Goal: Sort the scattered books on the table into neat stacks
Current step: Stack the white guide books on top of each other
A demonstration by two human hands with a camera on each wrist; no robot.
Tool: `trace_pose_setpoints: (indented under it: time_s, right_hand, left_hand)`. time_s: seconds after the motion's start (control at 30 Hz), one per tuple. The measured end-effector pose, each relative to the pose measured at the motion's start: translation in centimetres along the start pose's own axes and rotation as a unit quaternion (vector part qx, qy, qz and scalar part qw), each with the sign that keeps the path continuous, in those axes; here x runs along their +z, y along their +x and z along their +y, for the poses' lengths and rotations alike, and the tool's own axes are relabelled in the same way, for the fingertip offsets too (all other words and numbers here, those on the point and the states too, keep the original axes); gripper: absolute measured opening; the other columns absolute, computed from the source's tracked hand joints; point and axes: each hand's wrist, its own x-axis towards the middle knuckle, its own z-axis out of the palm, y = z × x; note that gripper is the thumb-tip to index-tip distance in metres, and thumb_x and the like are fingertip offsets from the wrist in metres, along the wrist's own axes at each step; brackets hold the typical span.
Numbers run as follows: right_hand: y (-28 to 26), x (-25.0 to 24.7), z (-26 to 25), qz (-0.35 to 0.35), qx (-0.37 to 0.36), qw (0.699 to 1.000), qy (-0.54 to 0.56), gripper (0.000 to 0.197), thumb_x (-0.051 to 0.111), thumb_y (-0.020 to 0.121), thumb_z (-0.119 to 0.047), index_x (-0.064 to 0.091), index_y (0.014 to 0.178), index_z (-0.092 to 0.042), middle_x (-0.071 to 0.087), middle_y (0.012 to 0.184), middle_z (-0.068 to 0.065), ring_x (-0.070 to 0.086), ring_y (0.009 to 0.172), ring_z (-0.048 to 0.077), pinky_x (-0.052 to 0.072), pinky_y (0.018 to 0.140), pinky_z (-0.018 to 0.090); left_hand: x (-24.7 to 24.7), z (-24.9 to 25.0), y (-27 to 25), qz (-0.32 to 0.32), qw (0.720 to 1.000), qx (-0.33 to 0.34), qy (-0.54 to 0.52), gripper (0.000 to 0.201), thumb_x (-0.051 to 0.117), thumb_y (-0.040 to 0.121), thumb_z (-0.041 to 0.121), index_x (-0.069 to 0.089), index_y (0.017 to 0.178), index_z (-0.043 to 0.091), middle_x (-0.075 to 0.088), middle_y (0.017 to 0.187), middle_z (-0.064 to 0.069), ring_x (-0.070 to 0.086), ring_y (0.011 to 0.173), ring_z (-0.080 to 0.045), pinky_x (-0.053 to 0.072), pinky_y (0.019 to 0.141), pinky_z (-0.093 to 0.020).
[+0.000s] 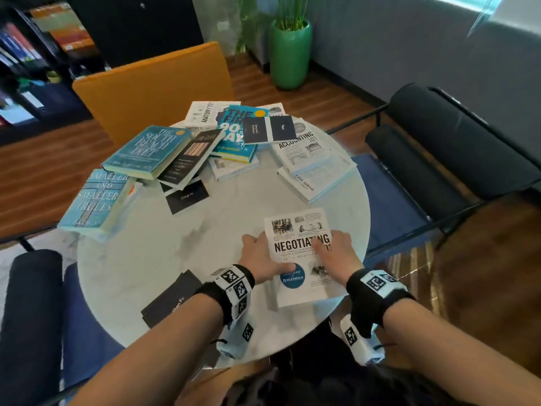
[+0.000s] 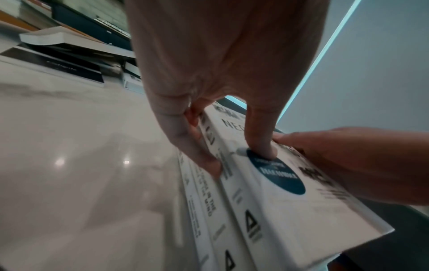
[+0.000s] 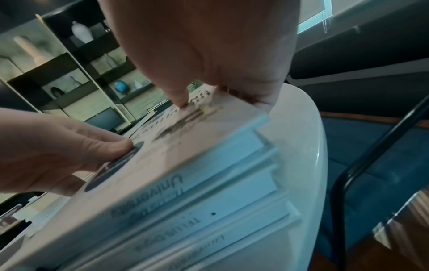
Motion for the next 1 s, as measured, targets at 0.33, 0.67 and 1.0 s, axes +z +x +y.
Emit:
trace_pose_setpoints:
  time_s: [0.33,0.67,1.0]
  right_hand:
    - [-0.1,-0.3,0.6,-0.101,0.045,0.994,-0.012,0.077,0.045,0.062,-0.08,0.063,0.114,-0.025,0.07,0.109,0.0,0.067,0.094,0.02,0.053,0.09,0.042]
    - [1.4,-0.7,-2.1,-0.121,0.043,0.992,0.013,0.038,0.062,0.086,-0.043,0.066,0.11,-0.014,0.069,0.103,0.005,0.066,0.09,0.021,0.051,0.075,0.029]
    - [6.6,0.2,-6.6,-0.123,0.003,0.992,-0.034,0.044,0.062,0.085,-0.05,0.065,0.108,-0.013,0.071,0.103,0.005,0.068,0.09,0.023,0.056,0.08,0.037]
  left_hand:
    - [0.4,-1.3,-0.9,-0.094,0.992,-0.073,-0.038,0.054,0.066,0.079,0.057,0.059,0.123,0.027,0.068,0.115,-0.002,0.069,0.083,-0.021,0.06,0.056,-0.033]
    - [0.6,-1.6,1.0,-0.086,0.987,-0.11,-0.075,0.05,0.061,0.089,0.047,0.058,0.129,0.017,0.066,0.122,-0.012,0.071,0.092,-0.028,0.061,0.073,-0.038]
    - [-3.1,-2.1,5.2,-0.038,0.984,-0.126,-0.12,0.051,0.063,0.088,0.042,0.056,0.13,0.015,0.066,0.122,-0.01,0.069,0.096,-0.03,0.061,0.072,-0.047]
